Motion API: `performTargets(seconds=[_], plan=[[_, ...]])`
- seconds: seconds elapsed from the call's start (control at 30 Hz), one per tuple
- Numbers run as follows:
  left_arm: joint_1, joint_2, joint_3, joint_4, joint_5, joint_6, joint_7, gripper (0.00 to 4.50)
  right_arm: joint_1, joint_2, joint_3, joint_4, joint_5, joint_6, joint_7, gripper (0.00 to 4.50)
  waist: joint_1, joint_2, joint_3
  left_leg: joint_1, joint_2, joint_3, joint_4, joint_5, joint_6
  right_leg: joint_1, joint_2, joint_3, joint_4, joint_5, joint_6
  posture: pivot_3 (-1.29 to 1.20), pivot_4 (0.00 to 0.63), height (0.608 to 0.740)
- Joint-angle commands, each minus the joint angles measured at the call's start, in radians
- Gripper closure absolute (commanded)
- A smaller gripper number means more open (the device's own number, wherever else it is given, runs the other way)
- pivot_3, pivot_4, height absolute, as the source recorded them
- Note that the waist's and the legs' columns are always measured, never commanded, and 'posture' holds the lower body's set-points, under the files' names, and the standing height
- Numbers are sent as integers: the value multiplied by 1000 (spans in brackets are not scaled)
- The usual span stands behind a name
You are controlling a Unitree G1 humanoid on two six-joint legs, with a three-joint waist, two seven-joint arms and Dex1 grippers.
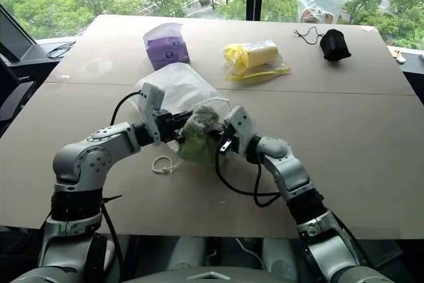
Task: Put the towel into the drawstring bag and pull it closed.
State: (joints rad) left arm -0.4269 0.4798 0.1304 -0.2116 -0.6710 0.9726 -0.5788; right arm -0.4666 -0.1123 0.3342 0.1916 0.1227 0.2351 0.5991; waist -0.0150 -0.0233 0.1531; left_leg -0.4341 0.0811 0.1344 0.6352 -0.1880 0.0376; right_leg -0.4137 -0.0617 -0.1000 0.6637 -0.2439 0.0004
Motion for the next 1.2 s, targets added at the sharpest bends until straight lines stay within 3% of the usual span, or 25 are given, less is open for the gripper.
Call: performTargets(seconds=[0.03, 0.2, 0.3, 0.57, 0.73, 1.0, 1.2], plan=[[-12, -9, 12, -78, -41, 2, 2, 4500, -52, -3, 29, 131, -144, -72, -111, 4436, -1, 0, 0, 0, 0, 0, 0, 0, 0, 0, 0, 0, 0, 0, 0, 0, 150, 740], [10, 8, 27, -119, -60, 17, 14, 4500, -73, -22, 39, 188, -218, -79, -164, 4437, 1, 0, -1, 3, 1, -1, 0, 0, 0, 2, -2, -1, 2, 0, 1, 0, 150, 740], [39, 69, 26, -156, -54, 15, -17, 4500, -83, -28, 23, 207, -244, -33, -199, 4437, -1, 0, -1, 3, 1, -1, 0, -2, -1, 2, -3, 0, 2, -1, 2, 0, 150, 740], [113, 128, 20, -185, -73, 54, -25, 4500, -54, 128, -243, 54, 133, 328, -145, 4439, 1, 0, -1, 3, 1, -3, 1, -3, -2, 3, -5, -2, 2, 1, -1, 0, 150, 740], [108, 96, 2, -164, -79, 54, -5, 4500, -41, 210, -358, -38, 336, 514, -153, 4439, 1, 1, -1, 1, 1, -4, -1, -3, -1, 2, -4, -3, 1, 1, -2, 0, 150, 740], [17, 4, -90, -145, -77, 60, 10, 4500, -130, 357, -425, 47, 368, 493, -333, 4440, -5, 0, -1, 1, 2, -3, -1, -1, 2, 1, -2, -2, 0, 1, -2, 0, 150, 740], [6, 8, -93, -102, -67, 52, -1, 4500, -138, 330, -395, 64, 408, 442, -344, 4440, -5, 0, -1, 2, 2, -3, -1, -1, 2, 2, -2, -2, 1, -1, 1, 0, 150, 740]])
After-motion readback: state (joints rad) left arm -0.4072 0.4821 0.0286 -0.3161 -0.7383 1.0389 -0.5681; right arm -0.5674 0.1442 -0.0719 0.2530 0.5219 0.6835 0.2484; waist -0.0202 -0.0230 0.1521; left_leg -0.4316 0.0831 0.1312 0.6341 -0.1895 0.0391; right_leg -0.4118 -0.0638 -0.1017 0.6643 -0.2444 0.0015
